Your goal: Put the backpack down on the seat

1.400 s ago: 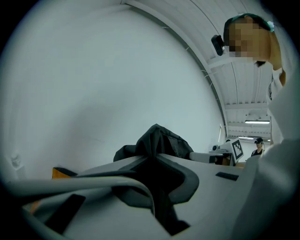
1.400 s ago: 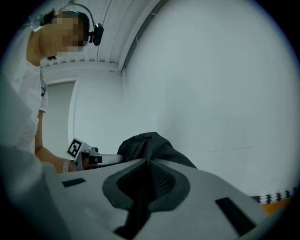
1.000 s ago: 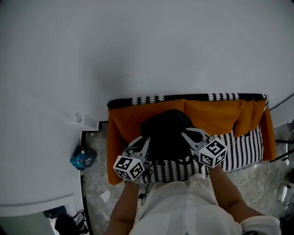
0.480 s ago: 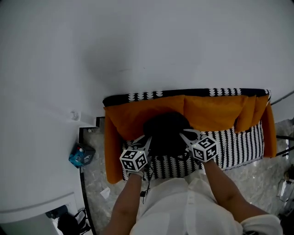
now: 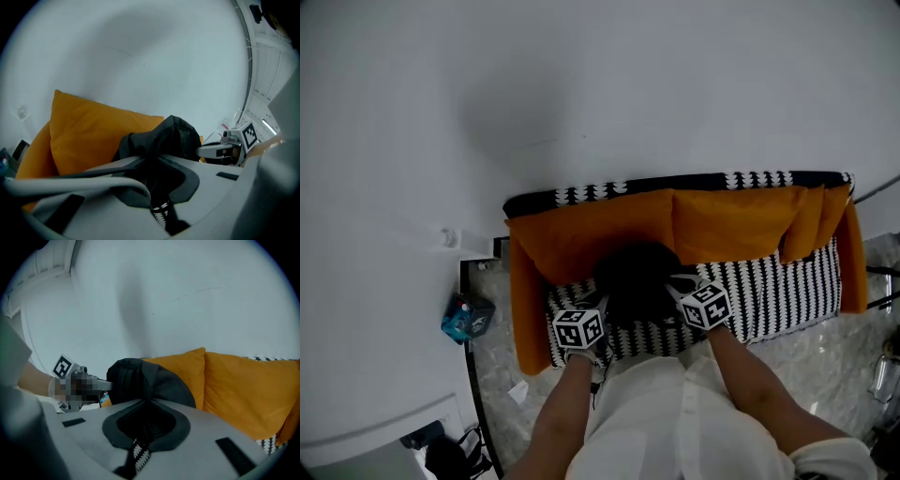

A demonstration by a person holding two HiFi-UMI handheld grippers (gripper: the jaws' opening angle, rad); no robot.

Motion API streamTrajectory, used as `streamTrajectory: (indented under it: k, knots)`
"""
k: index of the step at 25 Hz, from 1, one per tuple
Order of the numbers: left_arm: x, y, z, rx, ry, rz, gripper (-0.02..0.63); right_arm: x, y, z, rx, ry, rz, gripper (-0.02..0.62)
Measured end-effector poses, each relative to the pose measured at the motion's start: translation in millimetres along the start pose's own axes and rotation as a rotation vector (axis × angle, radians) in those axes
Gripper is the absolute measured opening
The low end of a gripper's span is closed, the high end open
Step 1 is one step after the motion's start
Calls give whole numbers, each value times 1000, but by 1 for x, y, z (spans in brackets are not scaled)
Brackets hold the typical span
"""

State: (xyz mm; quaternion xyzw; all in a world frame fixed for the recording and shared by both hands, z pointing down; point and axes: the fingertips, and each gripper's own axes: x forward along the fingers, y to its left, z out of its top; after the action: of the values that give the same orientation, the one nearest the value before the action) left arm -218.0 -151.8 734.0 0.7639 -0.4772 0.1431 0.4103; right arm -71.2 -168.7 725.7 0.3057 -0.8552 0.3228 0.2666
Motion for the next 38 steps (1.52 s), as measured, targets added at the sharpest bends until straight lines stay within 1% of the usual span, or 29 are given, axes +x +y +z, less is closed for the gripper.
streamTrajectory:
  k: [2,4,7,13,25,26,27,28,30,34,38]
  knots:
    - [4,2,-14,4,44,5,38,2,-3,-16,15,36,-5,25]
    - [8,3,-23,6,64,5,40,5,-6,-26,31,57,-5,25]
    - [12,3,-23,12,58,6,40,8,-10,-28,48,54,-6,25]
    - [16,8,-23,11,71,13,40,13,-13,-27,33,83,0,26]
    - [21,15,-20,-4,76,23,40,19,-14,-26,14,108,-1,26]
    - [21,15,-19,-2,75,24,43,19,-14,-26,12,110,0,26]
    - [22,15,-18,2,74,24,64,20,-15,-25,9,112,2,26]
    - [23,15,-16,11,75,22,105,20,-15,-25,5,114,2,27]
    - [23,13,-15,38,84,19,129,21,-15,-24,-9,119,2,32]
    - [23,14,-15,85,101,34,152,22,-14,-25,-52,138,4,93]
    - [22,15,-14,102,114,48,163,17,-17,-15,-72,120,-10,100]
